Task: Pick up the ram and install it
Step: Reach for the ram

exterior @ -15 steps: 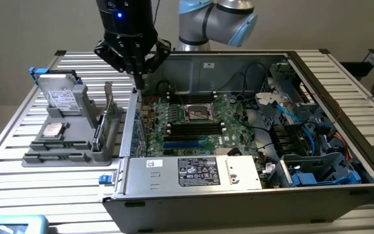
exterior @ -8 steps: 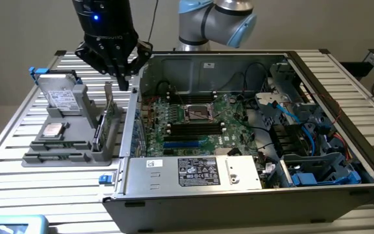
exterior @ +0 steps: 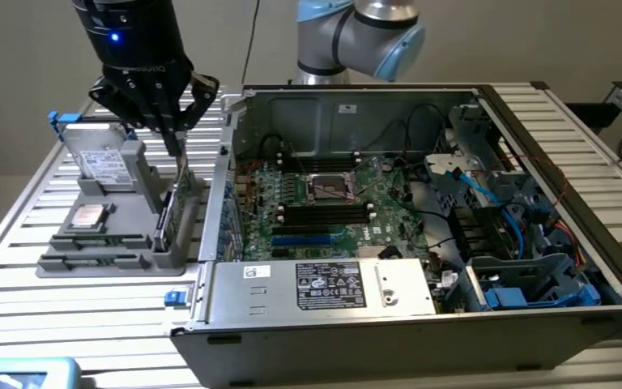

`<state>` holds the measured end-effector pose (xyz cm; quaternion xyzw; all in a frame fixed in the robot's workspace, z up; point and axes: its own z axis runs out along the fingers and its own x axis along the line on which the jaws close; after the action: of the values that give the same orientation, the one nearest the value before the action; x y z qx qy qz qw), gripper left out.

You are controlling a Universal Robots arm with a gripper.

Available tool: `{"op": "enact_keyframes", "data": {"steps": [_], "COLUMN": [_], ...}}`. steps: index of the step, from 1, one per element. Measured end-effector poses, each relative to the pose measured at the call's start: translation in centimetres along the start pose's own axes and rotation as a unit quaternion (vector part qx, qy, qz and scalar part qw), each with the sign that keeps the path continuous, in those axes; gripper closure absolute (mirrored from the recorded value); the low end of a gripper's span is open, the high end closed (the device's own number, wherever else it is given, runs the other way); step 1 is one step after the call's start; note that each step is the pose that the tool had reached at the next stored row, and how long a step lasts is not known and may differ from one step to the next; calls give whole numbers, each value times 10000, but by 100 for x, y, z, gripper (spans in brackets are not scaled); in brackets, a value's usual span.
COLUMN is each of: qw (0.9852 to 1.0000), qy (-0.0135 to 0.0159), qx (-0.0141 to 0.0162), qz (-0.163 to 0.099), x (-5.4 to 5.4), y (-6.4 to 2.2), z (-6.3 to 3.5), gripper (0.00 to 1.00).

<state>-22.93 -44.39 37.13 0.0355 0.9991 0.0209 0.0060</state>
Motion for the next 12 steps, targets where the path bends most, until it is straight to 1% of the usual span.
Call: {"op": "enact_keyframes", "data": {"steps": [7,12], "qw": [10000,10000], "qy": [-2,-3], "qx": [26,35], "qz": [-1,-1], "x": [317,543], "y": [-26,-46], "z": [83,157], "gripper": [89,89]}}
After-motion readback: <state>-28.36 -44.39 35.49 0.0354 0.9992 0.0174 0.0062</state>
